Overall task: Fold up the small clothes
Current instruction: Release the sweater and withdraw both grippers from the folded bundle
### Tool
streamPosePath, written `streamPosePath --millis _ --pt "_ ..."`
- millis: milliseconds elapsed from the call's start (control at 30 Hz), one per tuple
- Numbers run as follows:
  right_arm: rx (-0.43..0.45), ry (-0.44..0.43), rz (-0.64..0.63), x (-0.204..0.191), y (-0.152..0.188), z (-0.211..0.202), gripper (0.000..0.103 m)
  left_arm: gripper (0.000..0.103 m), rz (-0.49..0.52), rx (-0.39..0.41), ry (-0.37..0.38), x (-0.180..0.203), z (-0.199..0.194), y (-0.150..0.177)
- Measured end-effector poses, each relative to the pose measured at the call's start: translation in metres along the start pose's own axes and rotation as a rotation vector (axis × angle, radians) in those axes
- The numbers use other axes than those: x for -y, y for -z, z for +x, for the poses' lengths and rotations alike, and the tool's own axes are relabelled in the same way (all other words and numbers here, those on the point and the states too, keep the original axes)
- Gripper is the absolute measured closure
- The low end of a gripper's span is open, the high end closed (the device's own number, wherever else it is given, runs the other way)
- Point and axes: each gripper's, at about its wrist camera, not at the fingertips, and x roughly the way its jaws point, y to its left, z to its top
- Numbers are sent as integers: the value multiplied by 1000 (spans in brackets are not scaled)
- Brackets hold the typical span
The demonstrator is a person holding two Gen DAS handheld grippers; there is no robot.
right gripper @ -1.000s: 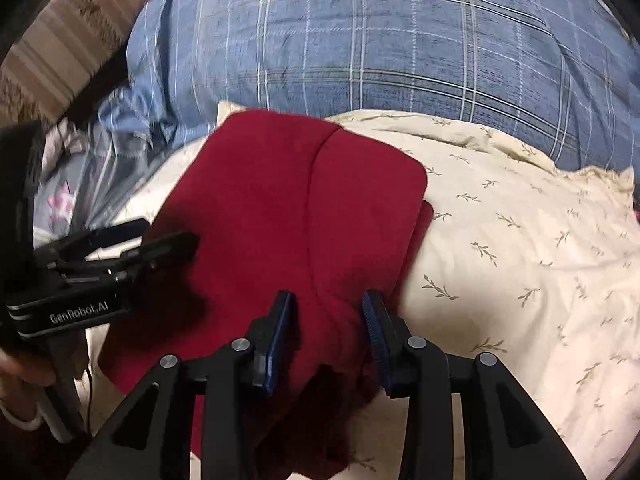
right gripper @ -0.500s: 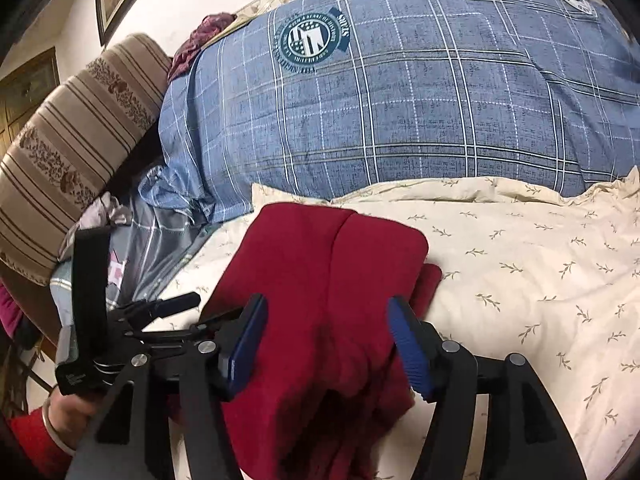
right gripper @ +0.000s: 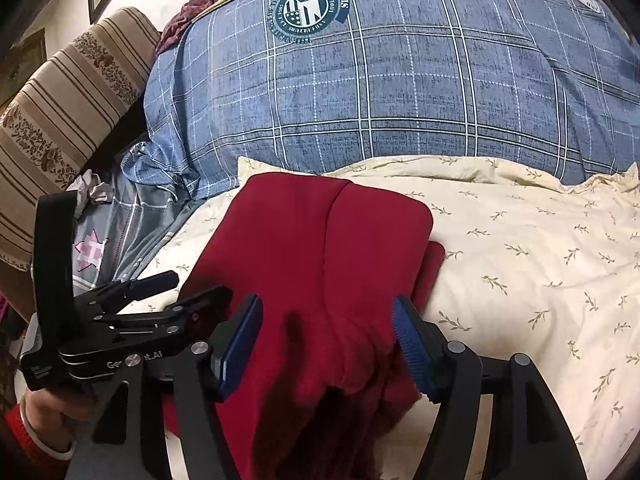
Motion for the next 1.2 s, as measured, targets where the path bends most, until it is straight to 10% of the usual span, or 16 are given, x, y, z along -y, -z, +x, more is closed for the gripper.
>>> streamPosePath --millis 1200 --pt "53 63 14 1 -1 -7 33 16 -20 123 -45 -12 -23 -6"
